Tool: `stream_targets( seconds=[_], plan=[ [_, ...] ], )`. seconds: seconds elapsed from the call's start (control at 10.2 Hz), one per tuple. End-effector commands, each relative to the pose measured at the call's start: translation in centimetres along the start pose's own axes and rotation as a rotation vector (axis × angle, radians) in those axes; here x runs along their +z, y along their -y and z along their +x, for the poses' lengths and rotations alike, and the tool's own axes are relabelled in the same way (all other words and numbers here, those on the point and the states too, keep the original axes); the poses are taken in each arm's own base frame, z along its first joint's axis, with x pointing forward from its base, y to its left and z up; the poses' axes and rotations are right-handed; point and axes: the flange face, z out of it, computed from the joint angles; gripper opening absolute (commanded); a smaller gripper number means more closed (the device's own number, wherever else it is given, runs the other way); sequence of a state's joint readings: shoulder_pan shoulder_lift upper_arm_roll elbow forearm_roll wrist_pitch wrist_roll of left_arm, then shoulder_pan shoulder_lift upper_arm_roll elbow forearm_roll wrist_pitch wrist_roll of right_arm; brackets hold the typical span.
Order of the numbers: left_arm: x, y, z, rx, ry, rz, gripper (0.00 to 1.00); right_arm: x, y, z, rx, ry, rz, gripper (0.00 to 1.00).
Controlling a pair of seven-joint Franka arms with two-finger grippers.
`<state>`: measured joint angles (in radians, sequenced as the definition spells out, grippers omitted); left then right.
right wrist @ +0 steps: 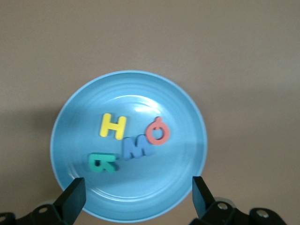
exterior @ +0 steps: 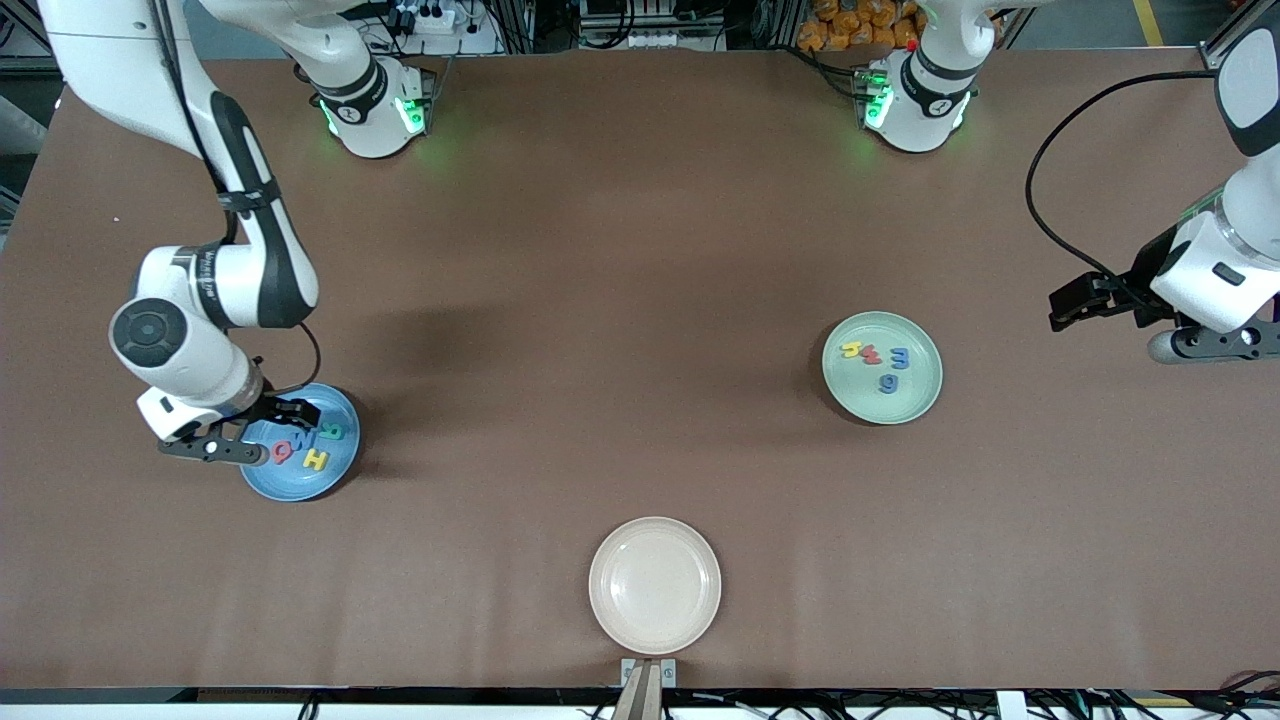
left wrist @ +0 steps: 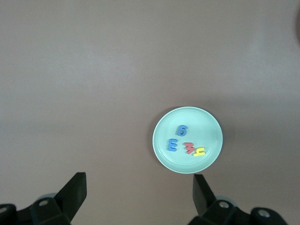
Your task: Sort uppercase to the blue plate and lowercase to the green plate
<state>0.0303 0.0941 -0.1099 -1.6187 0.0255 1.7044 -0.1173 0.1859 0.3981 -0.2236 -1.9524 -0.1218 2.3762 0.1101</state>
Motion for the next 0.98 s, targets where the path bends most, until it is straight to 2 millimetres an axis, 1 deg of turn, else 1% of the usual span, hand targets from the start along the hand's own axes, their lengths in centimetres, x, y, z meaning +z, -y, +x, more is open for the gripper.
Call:
stream_targets(
  seconds=[0.0, 0.1, 0.29, 0.39, 0.49, 0.59, 0.68, 0.78, 0.88],
  plan=[
    [-0.4, 0.2, -0.4, -0.004, 0.003, -0.021, 1.0, -4.8, -1.2, -1.6, -0.075, 0.015, 0.034, 1.0],
    [-0.6, 0.2, -0.4, -0.004, -0.001, -0.023, 1.0, -6.5, -1.0, -3.0, -0.099, 0.025, 0.045, 1.0],
    [-1.2, 0.1, -0.2, -0.001, -0.013, -0.025, 1.0, -9.1, -1.2, -6.0, -0.175, 0.013, 0.08, 1.0],
    [-1.2, 0.1, -0.2, 0.0, -0.013, -0.025, 1.0, -10.6, -0.8, -7.1, -0.204, 0.005, 0.126, 1.0],
    [-1.2, 0.2, -0.2, -0.001, -0.013, -0.025, 1.0, -11.8, -1.3, -7.5, -0.211, 0.021, 0.17, 1.0],
    [-1.3, 0.2, -0.2, -0.001, -0.015, -0.025, 1.0, -14.1, -1.5, -7.0, -0.228, -0.013, 0.191, 1.0],
    [-1.2, 0.2, -0.2, -0.003, -0.013, -0.025, 1.0, -16.1, -2.3, -6.2, -0.224, -0.042, 0.189, 1.0],
    [-1.2, 0.1, -0.2, -0.002, -0.013, -0.024, 1.0, -18.7, -2.9, -5.1, -0.229, -0.075, 0.186, 1.0],
    [-1.2, 0.1, -0.2, -0.002, -0.013, -0.023, 1.0, -21.7, -3.7, -4.1, -0.243, -0.106, 0.181, 1.0]
  ],
)
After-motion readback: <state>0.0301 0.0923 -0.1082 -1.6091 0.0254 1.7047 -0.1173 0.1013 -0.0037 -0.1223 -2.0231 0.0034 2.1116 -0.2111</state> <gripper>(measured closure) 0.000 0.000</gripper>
